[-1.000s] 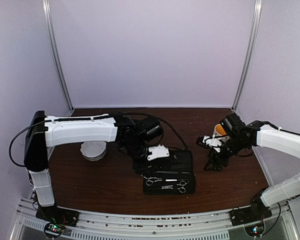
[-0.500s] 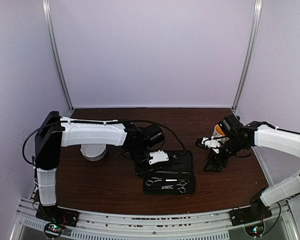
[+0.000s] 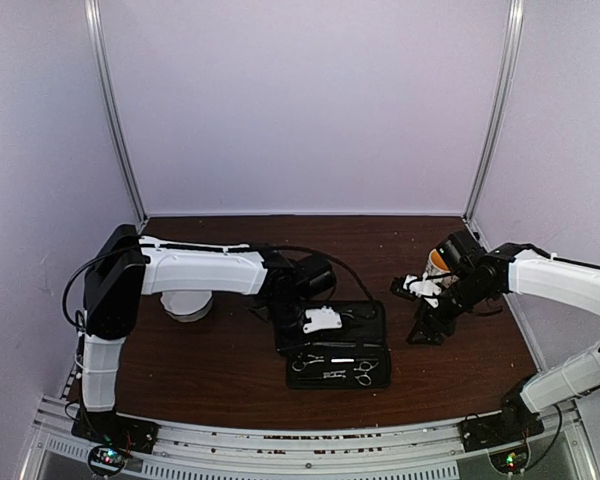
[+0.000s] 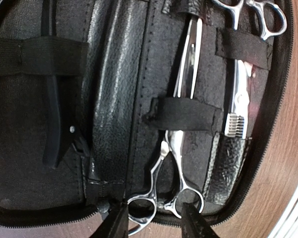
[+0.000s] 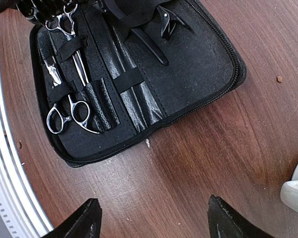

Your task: Sort the hair-cutting tools

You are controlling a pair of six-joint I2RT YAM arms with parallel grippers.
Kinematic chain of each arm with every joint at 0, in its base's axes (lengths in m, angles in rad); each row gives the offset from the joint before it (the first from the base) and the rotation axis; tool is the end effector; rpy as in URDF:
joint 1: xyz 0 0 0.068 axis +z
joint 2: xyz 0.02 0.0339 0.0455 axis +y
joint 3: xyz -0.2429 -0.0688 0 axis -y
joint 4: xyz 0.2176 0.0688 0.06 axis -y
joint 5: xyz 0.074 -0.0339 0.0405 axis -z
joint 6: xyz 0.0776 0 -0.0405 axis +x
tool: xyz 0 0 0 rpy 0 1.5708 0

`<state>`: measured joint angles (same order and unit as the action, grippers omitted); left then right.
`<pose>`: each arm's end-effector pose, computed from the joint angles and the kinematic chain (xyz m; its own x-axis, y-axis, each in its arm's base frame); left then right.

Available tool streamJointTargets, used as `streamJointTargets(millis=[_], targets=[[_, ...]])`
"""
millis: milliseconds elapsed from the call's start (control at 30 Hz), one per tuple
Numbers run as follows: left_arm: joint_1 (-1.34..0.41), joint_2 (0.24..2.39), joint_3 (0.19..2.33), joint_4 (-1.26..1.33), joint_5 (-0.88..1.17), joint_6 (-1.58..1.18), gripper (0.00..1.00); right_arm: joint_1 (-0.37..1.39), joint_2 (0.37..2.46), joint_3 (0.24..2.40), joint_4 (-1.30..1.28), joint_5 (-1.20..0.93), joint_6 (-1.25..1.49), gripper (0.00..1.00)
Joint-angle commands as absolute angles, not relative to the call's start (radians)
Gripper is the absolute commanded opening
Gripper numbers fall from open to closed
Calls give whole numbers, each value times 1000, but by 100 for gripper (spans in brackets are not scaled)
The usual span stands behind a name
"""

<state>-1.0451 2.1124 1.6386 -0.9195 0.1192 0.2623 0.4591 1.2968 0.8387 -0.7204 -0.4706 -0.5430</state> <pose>0.1892 -0.3445 0.1271 -0.2516 0.9468 -0.2009 0.9677 0.2429 -0.0673 0.1912 0.1338 0.1726 -0.4248 -0.7237 -0.5438 -0.8992 0.4067 0.1612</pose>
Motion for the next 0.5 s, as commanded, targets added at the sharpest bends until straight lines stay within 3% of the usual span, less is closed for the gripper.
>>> streamJointTargets(millis=[0, 467], targets=[[-1046, 2125, 1642, -936, 138, 291, 41, 453, 1291, 833, -707, -462, -540, 75], [-1062, 2178, 1643, -915, 84, 282, 41, 453, 1292, 834, -705, -459, -541, 75]])
